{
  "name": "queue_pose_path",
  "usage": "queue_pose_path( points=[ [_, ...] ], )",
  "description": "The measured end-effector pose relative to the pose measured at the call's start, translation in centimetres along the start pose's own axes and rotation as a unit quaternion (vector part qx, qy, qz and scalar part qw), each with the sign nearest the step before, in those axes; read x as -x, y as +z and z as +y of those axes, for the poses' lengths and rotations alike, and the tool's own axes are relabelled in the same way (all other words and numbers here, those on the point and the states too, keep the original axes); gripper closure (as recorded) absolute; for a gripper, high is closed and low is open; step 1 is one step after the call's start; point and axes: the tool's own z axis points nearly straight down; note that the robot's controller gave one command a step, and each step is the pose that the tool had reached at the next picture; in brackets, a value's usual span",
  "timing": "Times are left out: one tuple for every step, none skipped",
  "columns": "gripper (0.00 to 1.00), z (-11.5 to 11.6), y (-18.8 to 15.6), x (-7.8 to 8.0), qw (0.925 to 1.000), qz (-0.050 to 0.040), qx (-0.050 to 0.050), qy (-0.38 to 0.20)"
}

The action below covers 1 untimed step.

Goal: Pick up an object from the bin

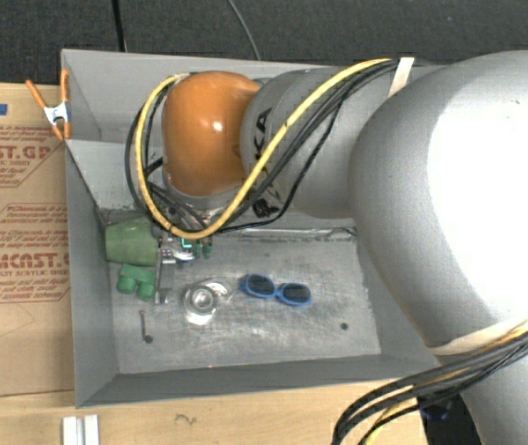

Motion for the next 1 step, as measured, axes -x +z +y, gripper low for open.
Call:
queue_pose_path(
  points=[
    [0.0, -0.93, 0.51, 0.41, 0.9999, -0.0124, 0.005, -0.002]
  ],
)
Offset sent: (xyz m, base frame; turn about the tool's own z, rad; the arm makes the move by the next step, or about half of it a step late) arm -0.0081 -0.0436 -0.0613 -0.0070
